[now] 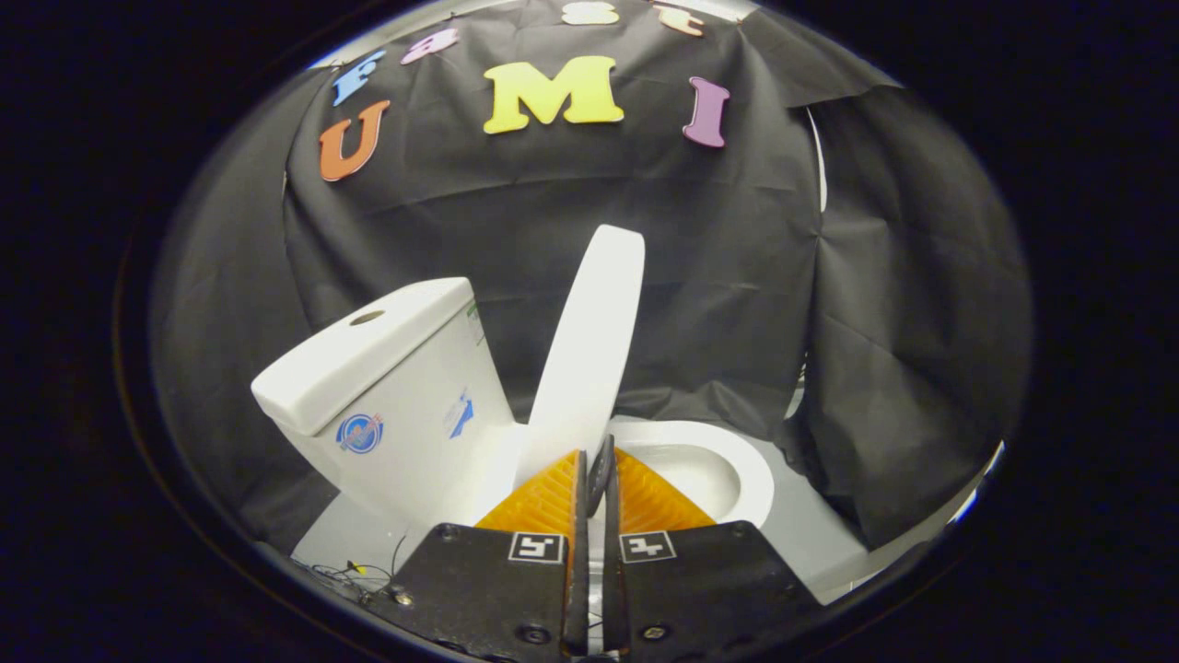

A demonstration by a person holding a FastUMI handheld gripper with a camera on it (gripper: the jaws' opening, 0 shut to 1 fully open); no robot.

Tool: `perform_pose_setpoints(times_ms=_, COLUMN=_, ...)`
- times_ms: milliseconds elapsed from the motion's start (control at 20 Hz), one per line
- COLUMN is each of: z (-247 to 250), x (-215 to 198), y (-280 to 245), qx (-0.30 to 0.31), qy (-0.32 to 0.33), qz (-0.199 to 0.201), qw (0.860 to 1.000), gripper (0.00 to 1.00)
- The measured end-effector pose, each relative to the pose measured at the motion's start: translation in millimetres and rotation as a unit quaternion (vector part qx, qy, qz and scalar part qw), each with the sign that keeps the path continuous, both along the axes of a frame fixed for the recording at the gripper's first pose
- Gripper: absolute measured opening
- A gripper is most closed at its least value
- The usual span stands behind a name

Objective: Open the toilet lid.

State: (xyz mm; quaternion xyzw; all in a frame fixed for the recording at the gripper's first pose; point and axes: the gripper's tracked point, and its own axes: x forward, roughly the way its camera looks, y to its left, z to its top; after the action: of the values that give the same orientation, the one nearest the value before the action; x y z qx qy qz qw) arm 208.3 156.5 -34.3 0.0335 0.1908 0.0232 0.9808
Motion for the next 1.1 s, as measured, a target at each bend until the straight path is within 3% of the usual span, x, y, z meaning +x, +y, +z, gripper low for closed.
perform_pose_setpoints(times_ms=1100, z=17, x=0, y=65, qx=-0.111, qy=-0.029, qz=0.025, qw=0.993, gripper=0.1)
